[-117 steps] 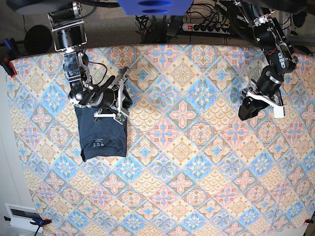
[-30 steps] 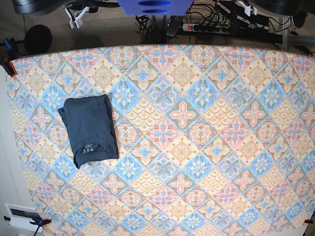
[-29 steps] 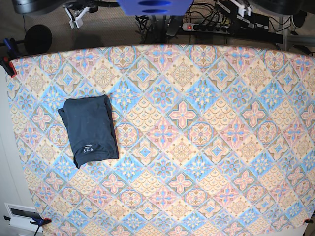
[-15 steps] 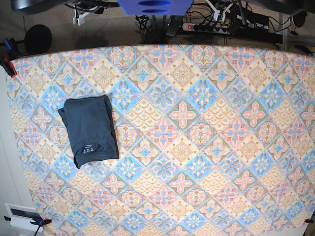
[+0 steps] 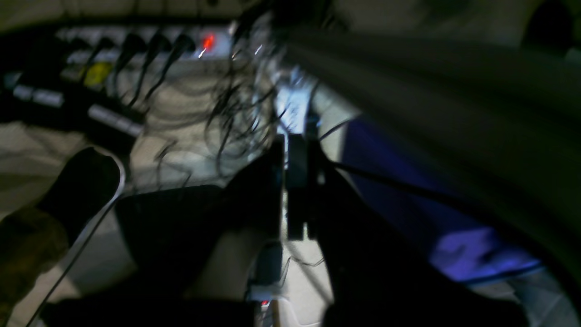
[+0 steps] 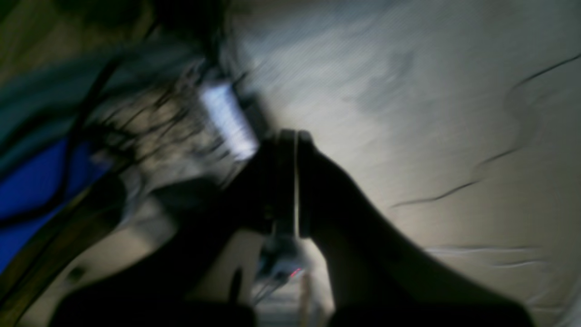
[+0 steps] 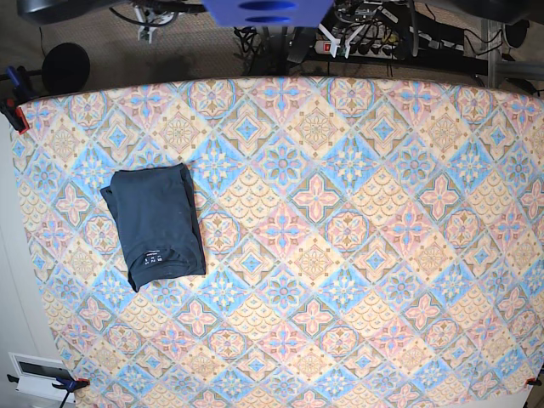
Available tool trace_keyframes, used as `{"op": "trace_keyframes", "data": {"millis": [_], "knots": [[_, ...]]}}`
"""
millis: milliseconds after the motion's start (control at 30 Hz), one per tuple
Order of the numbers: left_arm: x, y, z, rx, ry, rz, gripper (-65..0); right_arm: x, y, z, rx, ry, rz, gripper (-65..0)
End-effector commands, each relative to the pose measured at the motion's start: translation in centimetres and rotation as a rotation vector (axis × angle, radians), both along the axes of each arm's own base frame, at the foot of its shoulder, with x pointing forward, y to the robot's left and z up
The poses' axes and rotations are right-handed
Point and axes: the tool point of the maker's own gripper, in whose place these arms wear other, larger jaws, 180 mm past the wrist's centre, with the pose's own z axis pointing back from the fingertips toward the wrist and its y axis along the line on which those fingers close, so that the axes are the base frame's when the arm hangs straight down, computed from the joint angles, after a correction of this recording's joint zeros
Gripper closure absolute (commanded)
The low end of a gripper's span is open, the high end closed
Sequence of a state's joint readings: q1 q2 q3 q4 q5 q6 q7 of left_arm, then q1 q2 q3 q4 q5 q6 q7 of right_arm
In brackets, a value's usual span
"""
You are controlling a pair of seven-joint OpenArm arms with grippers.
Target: Layout the t-shirt on the table in an organized manner, then fold the t-shirt properly
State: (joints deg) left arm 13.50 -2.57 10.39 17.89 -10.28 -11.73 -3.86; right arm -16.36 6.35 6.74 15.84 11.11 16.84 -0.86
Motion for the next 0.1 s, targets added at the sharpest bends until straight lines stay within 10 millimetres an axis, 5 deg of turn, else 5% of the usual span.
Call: {"op": "trace_keyframes", "data": {"millis": [0, 67], "knots": [[-1.03, 0.14, -0.01, 0.003, 0.017, -0.001, 0.0, 1.11, 1.15, -0.06, 0.026, -0.028, -0.004, -1.1], [-0.41, -0.17, 0.02, -0.002, 0.007, 0.001, 0.0, 1.81, 1.25, -0.11, 0.027, -0.039, -0.006, -1.1]]}}
